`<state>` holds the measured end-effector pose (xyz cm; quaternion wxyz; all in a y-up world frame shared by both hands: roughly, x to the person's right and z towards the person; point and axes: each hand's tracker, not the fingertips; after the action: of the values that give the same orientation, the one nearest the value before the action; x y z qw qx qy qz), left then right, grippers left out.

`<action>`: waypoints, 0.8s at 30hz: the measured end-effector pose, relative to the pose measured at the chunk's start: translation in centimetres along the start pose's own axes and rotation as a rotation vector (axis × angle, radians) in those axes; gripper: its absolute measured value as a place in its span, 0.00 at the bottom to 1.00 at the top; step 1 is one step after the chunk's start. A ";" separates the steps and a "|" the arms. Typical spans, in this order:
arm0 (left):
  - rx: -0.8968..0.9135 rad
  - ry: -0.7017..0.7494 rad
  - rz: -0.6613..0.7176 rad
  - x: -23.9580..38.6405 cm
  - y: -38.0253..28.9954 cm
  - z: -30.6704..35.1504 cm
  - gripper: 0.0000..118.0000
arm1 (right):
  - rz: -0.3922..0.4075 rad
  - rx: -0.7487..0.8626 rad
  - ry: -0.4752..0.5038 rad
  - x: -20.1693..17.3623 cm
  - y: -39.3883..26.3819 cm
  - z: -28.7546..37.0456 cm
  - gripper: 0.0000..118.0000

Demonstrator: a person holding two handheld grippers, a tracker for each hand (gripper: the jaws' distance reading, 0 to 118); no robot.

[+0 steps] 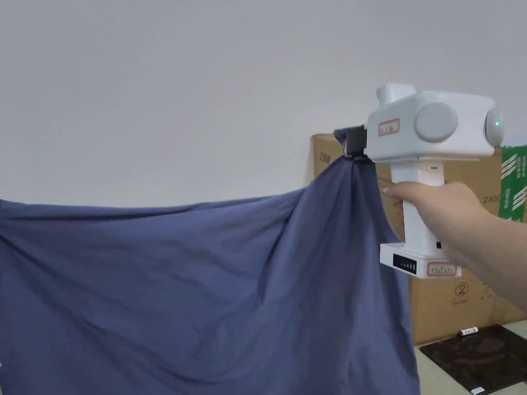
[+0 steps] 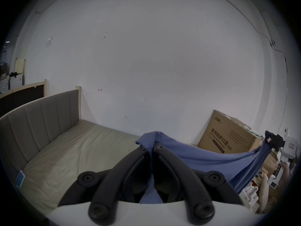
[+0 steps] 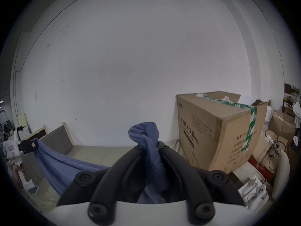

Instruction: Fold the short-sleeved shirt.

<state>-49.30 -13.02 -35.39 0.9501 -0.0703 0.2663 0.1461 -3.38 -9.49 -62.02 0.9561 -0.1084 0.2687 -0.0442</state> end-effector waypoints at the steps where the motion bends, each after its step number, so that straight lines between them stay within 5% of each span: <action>1: -0.001 0.012 -0.010 0.1 -0.2 -0.9 0.03 | 0.007 0.004 -0.001 0.0 -0.1 -0.9 0.08; 8: 0.051 0.054 0.003 -0.9 -5.3 -4.0 0.03 | -0.025 -0.050 0.014 0.6 -5.6 -5.4 0.08; 16: -0.354 0.059 0.088 -4.7 -23.0 -2.4 0.03 | -0.215 -0.459 -0.051 4.7 -26.9 -3.3 0.08; 19: -0.489 0.061 0.061 -6.0 -28.6 1.1 0.03 | -0.170 -0.642 -0.099 6.6 -34.2 0.1 0.08; 24: -0.502 0.040 0.131 -8.5 -33.1 9.6 0.03 | -0.135 -0.695 -0.059 7.4 -37.7 9.1 0.08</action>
<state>-41.12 -44.35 -20.95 0.8860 -0.2893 0.2446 0.2673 6.64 -45.59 -49.48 0.8644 -0.4459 0.2322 -0.0101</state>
